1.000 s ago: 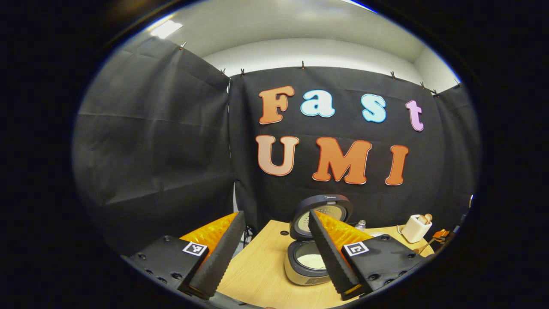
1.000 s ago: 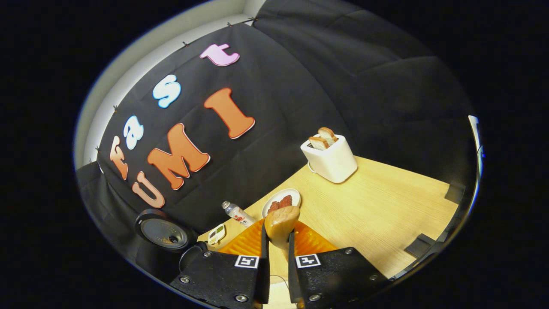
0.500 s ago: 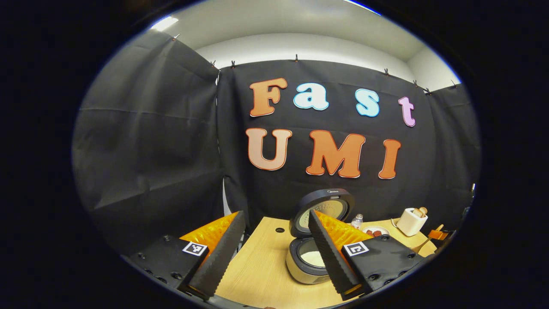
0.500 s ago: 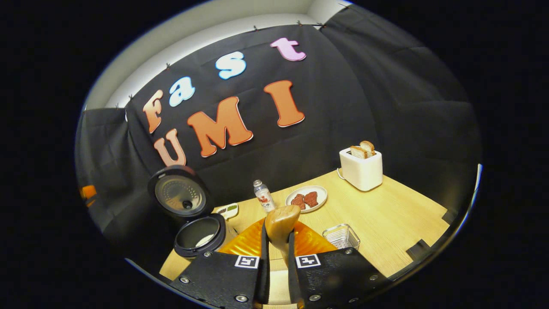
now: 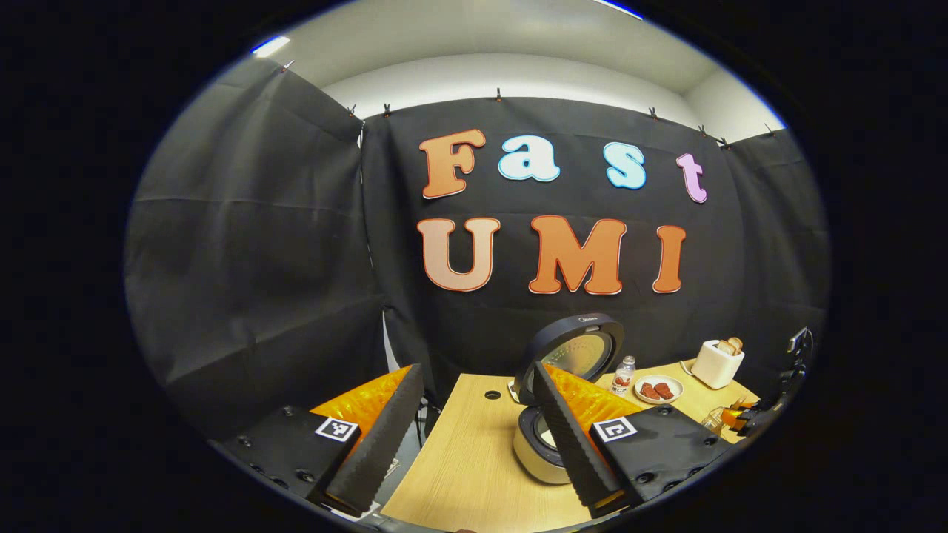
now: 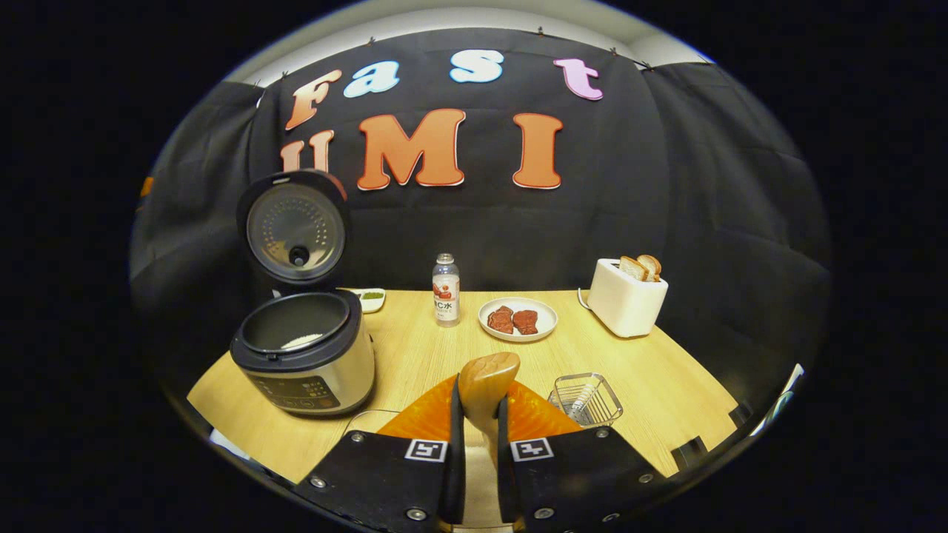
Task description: Close the left gripper, press the button to open the rice cooker; take a wooden spoon from the chopstick holder with the right hand, scoop a spoonful of rice and pour it into the rice cooker, then put the wooden spoon back into the chopstick holder.
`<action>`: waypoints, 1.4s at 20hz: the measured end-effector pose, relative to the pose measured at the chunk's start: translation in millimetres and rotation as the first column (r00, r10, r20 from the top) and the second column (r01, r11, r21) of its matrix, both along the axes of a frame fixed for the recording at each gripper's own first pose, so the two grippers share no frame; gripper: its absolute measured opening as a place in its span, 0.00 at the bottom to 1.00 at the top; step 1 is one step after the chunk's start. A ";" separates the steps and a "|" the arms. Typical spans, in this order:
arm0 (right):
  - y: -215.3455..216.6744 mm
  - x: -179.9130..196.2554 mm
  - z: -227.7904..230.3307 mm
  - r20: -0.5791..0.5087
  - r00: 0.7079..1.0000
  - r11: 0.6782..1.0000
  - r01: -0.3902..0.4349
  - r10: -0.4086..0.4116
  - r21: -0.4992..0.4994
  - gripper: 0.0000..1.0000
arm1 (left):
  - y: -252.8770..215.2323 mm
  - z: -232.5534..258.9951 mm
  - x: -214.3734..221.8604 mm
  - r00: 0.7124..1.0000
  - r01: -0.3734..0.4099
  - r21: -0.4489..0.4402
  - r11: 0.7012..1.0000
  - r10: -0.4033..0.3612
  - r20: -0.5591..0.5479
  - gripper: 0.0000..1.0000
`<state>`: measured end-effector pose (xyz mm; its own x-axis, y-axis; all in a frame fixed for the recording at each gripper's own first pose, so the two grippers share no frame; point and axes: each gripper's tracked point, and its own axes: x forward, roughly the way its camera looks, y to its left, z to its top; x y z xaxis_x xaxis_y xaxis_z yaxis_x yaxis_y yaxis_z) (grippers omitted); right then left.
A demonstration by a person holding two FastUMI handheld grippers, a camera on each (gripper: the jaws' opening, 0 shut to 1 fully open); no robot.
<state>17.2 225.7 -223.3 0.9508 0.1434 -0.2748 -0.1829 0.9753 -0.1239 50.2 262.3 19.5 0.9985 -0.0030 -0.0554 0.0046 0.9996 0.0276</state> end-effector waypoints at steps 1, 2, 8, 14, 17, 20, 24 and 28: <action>1.2 -1.4 -7.3 -0.007 1.000 1.000 0.000 0.000 -0.018 0.17 | 1.9 0.1 0.8 1.000 0.002 0.001 1.000 -0.002 0.002 0.99; 1.7 -3.3 -15.2 -0.020 1.000 0.999 0.003 -0.004 -0.038 0.17 | 4.1 -1.4 1.6 1.000 0.004 -0.002 1.000 -0.004 0.001 0.98; -2.7 -25.6 -36.0 -0.107 0.991 0.997 0.074 -0.076 -0.025 0.17 | 11.6 -10.9 4.6 1.000 0.005 -0.035 0.999 -0.005 -0.010 0.98; 2.0 -33.9 -50.3 -0.211 0.965 0.966 0.193 -0.155 0.171 0.17 | 17.5 -19.9 6.2 1.000 0.006 -0.070 0.998 -0.008 -0.030 0.98; 9.3 -35.2 -52.1 -0.234 0.959 0.934 0.223 -0.160 0.279 0.17 | 20.4 -16.9 5.0 1.000 0.000 -0.048 0.999 -0.001 -0.022 0.99; 14.7 -36.3 -55.1 -0.261 0.953 0.877 0.255 -0.155 0.407 0.17 | 17.5 -18.4 3.4 1.000 0.005 -0.039 0.999 -0.006 -0.023 0.98; 16.4 -35.3 -59.6 -0.274 0.953 0.760 0.272 -0.129 0.590 0.17 | 12.1 -21.8 5.7 0.999 0.019 -0.044 0.999 -0.020 -0.027 0.98; 3.4 -30.1 -68.8 -0.325 0.936 0.628 0.336 -0.138 0.702 0.17 | 4.7 -28.4 9.3 0.998 0.040 -0.071 0.997 -0.044 -0.042 0.98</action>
<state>-13.0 229.1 -292.1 0.9082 0.1696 -0.3827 0.1435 0.7329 0.6651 59.5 267.1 -8.9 0.9940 -0.0504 -0.0974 0.0463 0.9980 -0.0440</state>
